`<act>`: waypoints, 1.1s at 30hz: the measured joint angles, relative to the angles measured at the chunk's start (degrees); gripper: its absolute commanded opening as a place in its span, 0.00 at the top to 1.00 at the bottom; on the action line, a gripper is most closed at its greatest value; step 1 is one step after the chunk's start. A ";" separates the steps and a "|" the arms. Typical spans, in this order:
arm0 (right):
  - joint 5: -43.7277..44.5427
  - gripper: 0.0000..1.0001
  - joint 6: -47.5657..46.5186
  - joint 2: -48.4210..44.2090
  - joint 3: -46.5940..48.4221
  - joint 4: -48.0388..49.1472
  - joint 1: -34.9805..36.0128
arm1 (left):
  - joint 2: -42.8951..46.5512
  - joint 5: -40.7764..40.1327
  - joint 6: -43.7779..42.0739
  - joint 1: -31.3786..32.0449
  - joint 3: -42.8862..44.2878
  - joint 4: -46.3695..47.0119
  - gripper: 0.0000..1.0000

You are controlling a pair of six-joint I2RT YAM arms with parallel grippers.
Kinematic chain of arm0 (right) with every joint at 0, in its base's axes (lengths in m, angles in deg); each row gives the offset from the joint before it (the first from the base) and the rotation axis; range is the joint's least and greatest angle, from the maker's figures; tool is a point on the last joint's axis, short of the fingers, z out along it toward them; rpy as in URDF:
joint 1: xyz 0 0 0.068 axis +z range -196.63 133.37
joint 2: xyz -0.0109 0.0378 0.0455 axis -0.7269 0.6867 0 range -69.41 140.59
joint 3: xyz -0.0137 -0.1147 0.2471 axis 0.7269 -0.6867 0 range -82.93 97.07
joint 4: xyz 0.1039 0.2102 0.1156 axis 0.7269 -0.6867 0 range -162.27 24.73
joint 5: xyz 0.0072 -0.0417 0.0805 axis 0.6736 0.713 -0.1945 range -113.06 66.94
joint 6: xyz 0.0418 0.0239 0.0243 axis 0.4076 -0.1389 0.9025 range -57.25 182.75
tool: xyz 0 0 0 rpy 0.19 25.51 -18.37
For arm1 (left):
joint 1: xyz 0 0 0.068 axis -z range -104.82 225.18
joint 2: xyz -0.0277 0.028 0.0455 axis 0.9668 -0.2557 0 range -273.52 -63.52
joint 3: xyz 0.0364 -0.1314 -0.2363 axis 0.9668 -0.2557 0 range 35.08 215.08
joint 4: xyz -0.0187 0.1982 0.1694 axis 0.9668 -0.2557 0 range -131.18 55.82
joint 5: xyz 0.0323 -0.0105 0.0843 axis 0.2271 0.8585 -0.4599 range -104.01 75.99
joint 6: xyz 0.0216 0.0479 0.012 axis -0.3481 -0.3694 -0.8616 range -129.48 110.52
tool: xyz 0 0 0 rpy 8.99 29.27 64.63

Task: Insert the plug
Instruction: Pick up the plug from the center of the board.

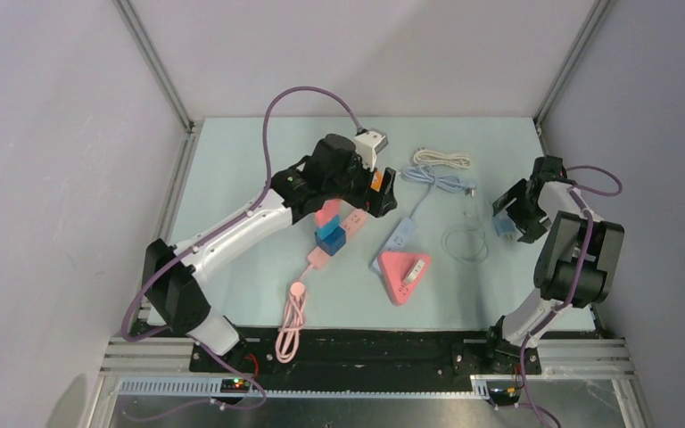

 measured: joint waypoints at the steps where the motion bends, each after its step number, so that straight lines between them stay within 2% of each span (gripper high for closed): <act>1: -0.02 0.06 0.02 0.50 0.02 0.02 -0.11 | 0.00 0.22 0.00 -0.17 0.00 0.00 0.00; 12: 0.22 0.25 0.79 5.86 2.14 0.04 -0.28 | 0.00 1.81 0.04 -1.77 0.00 -0.07 0.00; 14: 0.33 0.34 0.79 6.88 2.29 0.11 -0.28 | 0.00 1.99 0.07 -1.79 0.00 -0.11 0.00; 15: 0.42 0.43 0.76 7.32 2.32 0.13 -0.28 | 0.00 2.10 0.07 -1.79 0.00 -0.13 0.00; 17: 0.63 0.55 0.61 7.63 2.71 0.07 -0.28 | 0.00 2.29 0.09 -1.79 0.00 -0.15 0.00; 20: 0.26 0.64 0.85 7.65 2.91 0.04 -0.31 | -0.07 3.17 0.11 -1.79 0.15 -0.31 0.00; 26: -3.76 0.67 1.42 5.86 2.91 0.90 0.52 | -1.11 5.88 1.14 -1.79 2.95 -0.81 0.00; 33: -7.15 0.67 1.14 -6.84 3.80 1.09 6.75 | -3.54 13.90 3.30 -1.77 9.86 -0.74 0.01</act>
